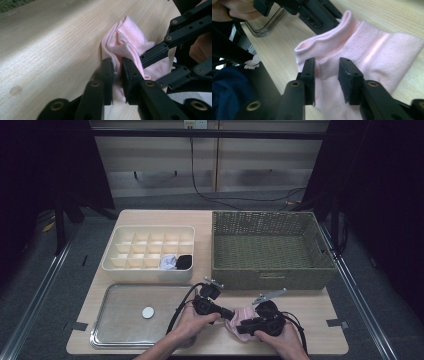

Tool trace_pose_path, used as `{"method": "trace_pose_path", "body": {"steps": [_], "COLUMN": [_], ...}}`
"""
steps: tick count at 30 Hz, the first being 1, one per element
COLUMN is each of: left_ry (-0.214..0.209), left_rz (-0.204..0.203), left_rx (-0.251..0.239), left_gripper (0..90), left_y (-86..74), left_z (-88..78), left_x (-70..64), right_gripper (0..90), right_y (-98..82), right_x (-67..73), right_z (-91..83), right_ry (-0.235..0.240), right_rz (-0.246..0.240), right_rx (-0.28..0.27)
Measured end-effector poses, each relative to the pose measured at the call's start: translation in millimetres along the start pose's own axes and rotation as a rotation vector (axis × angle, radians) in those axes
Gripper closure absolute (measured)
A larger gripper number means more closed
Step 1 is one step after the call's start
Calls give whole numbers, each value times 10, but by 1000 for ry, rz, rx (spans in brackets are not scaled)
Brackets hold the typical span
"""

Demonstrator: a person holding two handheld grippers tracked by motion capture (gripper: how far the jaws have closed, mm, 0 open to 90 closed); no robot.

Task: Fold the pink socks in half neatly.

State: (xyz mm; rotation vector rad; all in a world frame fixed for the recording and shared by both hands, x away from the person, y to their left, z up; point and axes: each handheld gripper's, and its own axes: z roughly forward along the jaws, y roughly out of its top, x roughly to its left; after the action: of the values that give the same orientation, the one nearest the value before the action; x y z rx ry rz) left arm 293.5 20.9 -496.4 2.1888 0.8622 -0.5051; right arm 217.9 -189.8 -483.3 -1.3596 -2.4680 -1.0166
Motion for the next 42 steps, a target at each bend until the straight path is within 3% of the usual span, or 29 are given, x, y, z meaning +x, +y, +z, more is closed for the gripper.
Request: {"method": "trace_pose_path", "body": {"steps": [5, 10, 20, 25, 29, 32, 35, 37, 40, 42], "left_ry": [0, 6, 29, 49, 39, 25, -26, -24, -37, -51], "left_rz": [-1, -7, -19, -24, -16, -23, -35, -25, -27, -14], "left_rx": [0, 5, -23, -32, -29, -36, -80, -106, -107, -78], "left_gripper": [837, 840, 844, 845, 841, 778, 687, 633, 567, 555], "left_y": [-6, -9, -30, -41, -39, -26, 12, 41, 89, 95], "left_z": [1, -9, 8, 16, 12, -20, -77, -123, -92, -18], "left_x": [1, 9, -30, -35, -24, -12, -10, -33, -38, -27], "right_gripper": [873, 886, 887, 886, 886, 885, 885, 884, 883, 882], "right_y": [-28, -28, 7, 33, 21, 10, 12, 7, 2, 1], "right_x": [-45, -52, 30, 61, 52, 31, 21, 12, 7, 10], "right_z": [15, -40, -161, -84, 49, 100, 96, 103, 106, 104], "right_ry": [15, 53, 150, 160, 142, 135, 128, 127, 132, 131], "right_rz": [21, 34, 28, 17, 18, 30, 28, 26, 34, 37], "right_rx": [-20, -29, -120, -101, -55, -32, -33, -37, -32, -29]}}
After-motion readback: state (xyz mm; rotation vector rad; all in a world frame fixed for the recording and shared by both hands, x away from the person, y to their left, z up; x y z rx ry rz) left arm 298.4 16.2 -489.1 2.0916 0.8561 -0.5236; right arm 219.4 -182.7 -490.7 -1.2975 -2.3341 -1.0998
